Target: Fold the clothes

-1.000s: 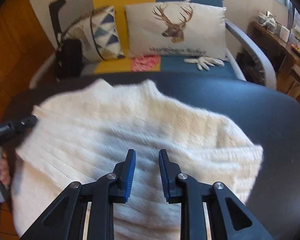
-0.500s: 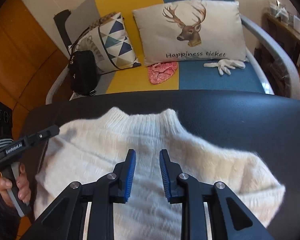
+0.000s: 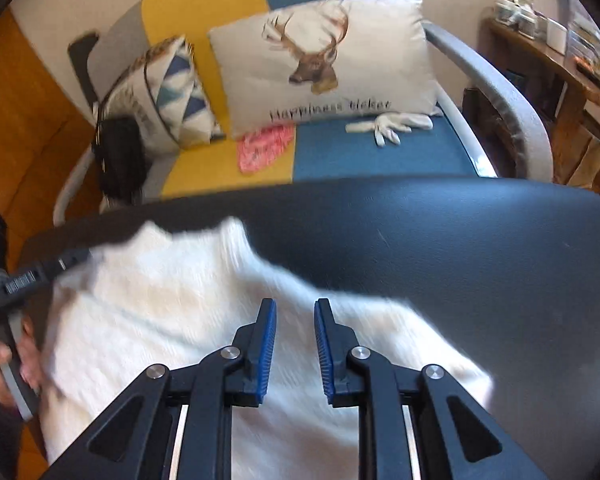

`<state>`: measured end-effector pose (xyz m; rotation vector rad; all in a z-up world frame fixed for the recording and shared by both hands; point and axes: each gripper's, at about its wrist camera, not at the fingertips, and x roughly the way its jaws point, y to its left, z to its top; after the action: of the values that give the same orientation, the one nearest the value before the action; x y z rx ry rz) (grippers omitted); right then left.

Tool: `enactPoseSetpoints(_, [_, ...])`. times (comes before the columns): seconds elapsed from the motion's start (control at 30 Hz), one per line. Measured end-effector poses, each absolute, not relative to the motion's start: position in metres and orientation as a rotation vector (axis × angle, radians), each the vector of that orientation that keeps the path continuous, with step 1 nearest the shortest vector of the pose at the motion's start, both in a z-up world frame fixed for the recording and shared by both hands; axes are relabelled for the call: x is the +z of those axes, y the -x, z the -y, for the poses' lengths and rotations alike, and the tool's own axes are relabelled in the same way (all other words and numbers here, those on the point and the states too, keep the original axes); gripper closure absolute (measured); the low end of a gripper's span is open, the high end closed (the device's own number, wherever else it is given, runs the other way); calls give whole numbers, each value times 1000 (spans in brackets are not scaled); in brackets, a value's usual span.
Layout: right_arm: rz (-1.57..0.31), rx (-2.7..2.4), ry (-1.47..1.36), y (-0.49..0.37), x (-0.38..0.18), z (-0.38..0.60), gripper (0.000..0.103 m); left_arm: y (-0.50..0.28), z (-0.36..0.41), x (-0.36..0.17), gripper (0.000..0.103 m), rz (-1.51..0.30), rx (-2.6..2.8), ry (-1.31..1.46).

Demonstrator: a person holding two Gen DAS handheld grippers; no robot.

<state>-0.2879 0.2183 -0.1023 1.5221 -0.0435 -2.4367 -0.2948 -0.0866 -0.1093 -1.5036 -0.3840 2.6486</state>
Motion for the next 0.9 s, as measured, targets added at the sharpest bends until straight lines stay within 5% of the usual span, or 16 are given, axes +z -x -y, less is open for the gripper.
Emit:
enactPoseSetpoints(0.1, [-91,-2455,-1658,293,-121,-219,84,303,80,-124,83,237,2641,1652])
enactPoseSetpoints(0.17, [19,-2479,-1634,286,-109,-230,84,293,89,-110,83,361,2623,1617])
enactPoseSetpoints(0.43, [931,-2077,-1291,182,-91,-280,75,178,102,-70,83,735,2437,1323])
enactPoseSetpoints(0.67, [1107,-1897,-1291,139,-129,-219,75,112,98,-121,82,1176,2166,1351])
enactPoseSetpoints(0.9, [1319,-1748,-1373,136,-154,-170,74,123,84,-137,82,1366,2074,1389])
